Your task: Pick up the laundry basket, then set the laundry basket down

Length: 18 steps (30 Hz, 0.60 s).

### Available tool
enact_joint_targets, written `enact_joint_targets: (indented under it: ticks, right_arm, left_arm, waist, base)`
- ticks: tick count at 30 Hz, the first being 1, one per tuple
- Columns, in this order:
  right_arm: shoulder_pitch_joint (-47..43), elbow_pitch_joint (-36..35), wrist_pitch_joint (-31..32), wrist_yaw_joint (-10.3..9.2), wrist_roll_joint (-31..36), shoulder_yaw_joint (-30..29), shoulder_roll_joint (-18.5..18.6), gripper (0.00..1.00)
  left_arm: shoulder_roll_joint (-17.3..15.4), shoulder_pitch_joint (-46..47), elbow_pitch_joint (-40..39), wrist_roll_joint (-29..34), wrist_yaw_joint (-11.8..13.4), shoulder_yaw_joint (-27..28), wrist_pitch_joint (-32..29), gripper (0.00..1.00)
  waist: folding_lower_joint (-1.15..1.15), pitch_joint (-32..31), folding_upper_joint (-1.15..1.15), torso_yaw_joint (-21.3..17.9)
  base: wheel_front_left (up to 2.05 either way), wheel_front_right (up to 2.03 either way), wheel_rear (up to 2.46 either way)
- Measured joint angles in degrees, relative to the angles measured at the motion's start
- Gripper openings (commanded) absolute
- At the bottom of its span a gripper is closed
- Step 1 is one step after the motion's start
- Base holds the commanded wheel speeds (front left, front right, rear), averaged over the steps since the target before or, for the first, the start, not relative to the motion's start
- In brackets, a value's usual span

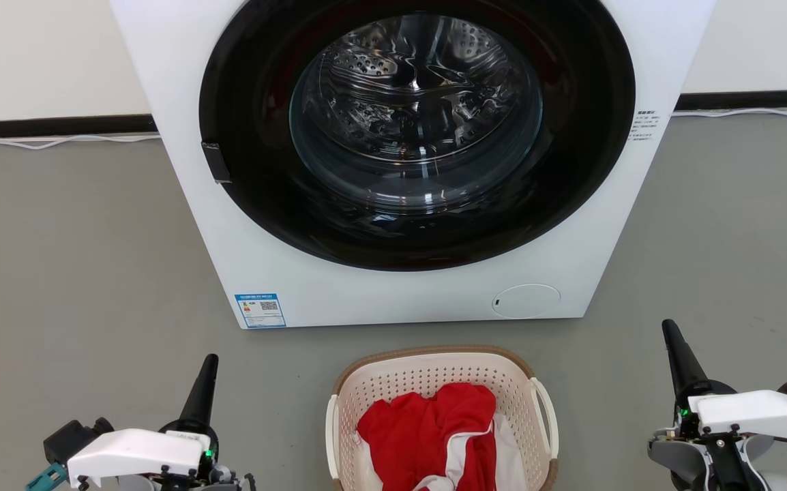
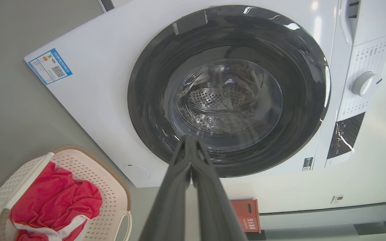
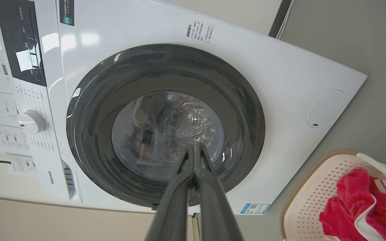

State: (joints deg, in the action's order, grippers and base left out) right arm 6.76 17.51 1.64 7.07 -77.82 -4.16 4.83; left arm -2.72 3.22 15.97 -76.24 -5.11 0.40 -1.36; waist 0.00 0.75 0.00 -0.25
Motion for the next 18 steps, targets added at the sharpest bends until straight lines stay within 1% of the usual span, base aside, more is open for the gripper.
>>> enact_joint_targets:
  ticks: [14,15,18]
  right_arm:
    - [-1.0,-0.7,2.4,0.00,-7.1,-1.8,-1.1,0.00]
    - [-1.0,-0.7,2.5,0.00,-7.6,-1.9,-1.2,0.00]
    - [-1.0,-0.9,3.1,0.00,-9.3,-2.4,-1.5,0.00]
  left_arm:
    - [0.0,0.0,-0.1,-8.3,-0.6,1.9,-2.2,0.00]
    - [0.0,0.0,-0.1,-9.1,-1.0,2.0,-2.3,0.00]
    - [0.0,0.0,-0.2,-10.7,-1.1,2.4,-2.9,0.00]
  waist:
    - [0.00,-0.3,0.00,0.1]
    - [0.00,-0.3,0.00,0.1]
    - [0.00,-0.4,0.00,0.2]
  base:
    - [0.00,0.00,0.00]
    - [0.00,0.00,0.00]
    - [0.00,0.00,0.00]
